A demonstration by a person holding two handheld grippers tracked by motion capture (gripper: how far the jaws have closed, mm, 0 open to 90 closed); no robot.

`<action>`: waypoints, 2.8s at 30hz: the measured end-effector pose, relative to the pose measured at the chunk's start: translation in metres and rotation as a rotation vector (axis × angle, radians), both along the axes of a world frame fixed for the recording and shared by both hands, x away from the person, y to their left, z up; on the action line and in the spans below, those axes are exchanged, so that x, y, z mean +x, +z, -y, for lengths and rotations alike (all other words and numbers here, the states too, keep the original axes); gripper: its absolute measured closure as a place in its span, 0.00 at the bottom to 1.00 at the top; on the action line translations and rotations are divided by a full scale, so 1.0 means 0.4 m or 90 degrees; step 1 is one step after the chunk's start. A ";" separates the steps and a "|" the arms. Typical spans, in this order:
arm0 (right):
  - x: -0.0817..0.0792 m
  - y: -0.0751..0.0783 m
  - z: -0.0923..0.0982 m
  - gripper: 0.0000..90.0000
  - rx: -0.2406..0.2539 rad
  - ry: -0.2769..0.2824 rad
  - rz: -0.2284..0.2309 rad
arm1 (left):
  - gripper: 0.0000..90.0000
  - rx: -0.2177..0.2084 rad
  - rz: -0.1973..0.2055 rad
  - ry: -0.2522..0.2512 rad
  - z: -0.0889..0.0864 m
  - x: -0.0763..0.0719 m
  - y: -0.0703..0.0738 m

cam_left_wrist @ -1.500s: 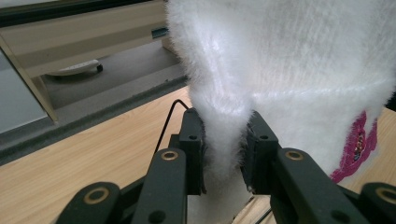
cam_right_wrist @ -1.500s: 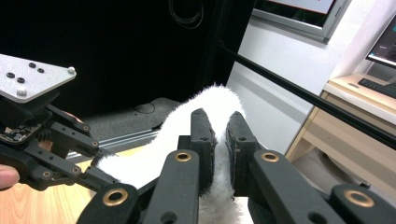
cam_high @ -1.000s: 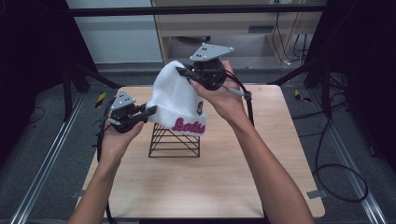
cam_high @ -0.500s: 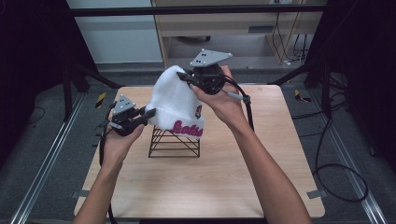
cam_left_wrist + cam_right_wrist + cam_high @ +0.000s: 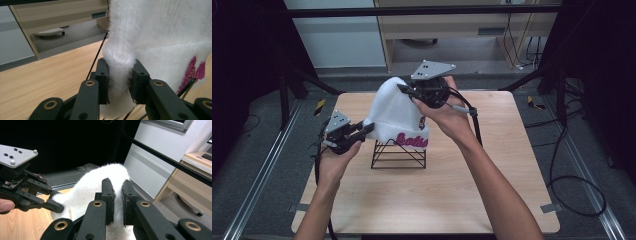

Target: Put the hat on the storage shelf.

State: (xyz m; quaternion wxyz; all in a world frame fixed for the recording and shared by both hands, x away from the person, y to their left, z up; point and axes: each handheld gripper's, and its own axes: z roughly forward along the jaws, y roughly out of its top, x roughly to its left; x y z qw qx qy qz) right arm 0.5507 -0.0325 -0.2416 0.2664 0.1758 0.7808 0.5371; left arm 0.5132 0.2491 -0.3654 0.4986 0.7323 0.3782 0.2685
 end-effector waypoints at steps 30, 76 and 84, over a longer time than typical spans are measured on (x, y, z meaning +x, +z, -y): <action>-0.022 -0.048 -0.010 0.93 -0.032 0.011 -0.020 | 0.79 0.002 -0.018 -0.004 -0.008 -0.028 -0.069; -0.047 -0.129 -0.070 0.93 -0.090 0.040 -0.065 | 0.67 -0.026 -0.066 0.022 -0.063 -0.064 -0.165; -0.047 -0.160 -0.085 0.82 -0.109 0.027 -0.082 | 0.46 -0.029 -0.070 0.071 -0.111 -0.076 -0.149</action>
